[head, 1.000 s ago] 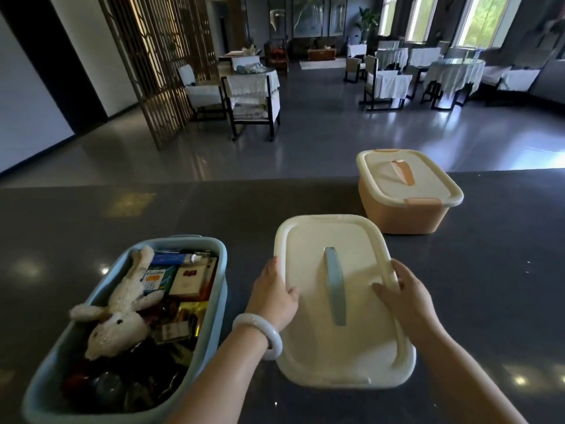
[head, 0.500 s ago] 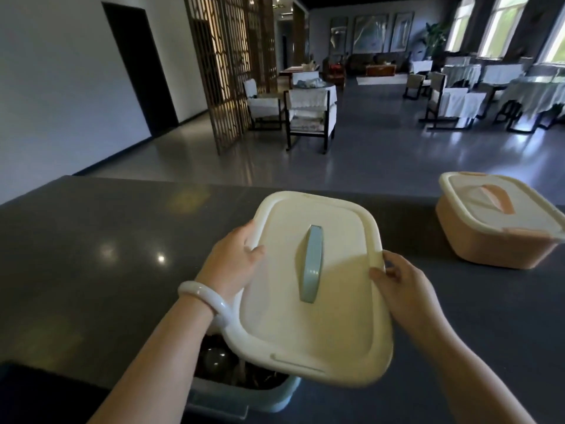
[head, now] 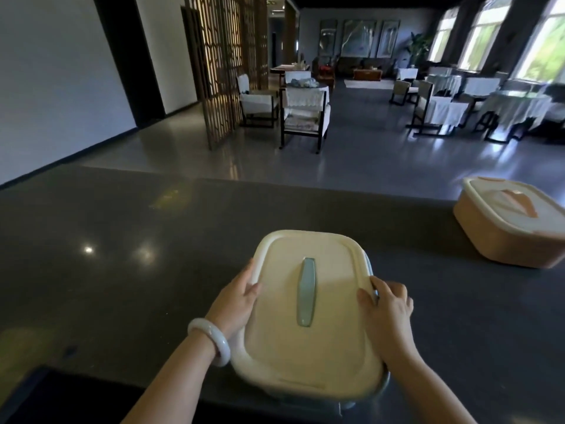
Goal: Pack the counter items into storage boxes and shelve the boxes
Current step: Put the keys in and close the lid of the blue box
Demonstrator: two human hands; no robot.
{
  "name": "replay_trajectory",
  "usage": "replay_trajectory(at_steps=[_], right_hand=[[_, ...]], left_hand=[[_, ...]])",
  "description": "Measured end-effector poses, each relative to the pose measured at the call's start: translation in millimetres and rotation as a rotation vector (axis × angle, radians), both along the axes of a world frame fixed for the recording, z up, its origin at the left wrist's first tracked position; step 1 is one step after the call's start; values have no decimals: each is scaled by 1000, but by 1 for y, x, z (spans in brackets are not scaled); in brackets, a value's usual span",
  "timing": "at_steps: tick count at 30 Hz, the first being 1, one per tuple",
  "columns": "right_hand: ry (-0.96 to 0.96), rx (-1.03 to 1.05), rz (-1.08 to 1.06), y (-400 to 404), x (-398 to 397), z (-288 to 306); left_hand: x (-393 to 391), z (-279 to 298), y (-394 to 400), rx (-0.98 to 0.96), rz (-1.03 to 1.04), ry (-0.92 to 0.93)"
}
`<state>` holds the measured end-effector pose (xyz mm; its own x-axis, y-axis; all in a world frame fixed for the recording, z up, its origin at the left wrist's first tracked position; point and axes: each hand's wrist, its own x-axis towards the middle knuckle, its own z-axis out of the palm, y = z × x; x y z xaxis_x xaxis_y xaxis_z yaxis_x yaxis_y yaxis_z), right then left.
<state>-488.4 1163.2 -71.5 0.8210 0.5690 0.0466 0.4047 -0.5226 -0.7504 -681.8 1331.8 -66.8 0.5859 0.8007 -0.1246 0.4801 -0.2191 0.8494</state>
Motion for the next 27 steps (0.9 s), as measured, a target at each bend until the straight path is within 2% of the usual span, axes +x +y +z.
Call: replay_trajectory(at_steps=[4,7,14,20,22,23,25,27], right_hand=[[10,29,-42,-10,5,-7],[120,69,-67,-13,8,-12],[167,87,-57,0,17,-13],[237,119,-57,-2,15,-15],[237,116,-51,-1,14,-15],[226,108,-48,0,14,-15],[196,80,-39,0,14,-15],[180,53,-30,-1,14,-14]], left_hand=[[8,-6,-6,14,-34,-38],[15,-10,-15,77,-50,-38],[14,-22,-8,-36,-35,-84],[16,-22,-7,109,-115,8],[18,-17,-10,230,-97,168],[19,-14,-13,405,-92,247],[22,-12,-18,762,-154,242],[24,-11,-23,818,-303,215]])
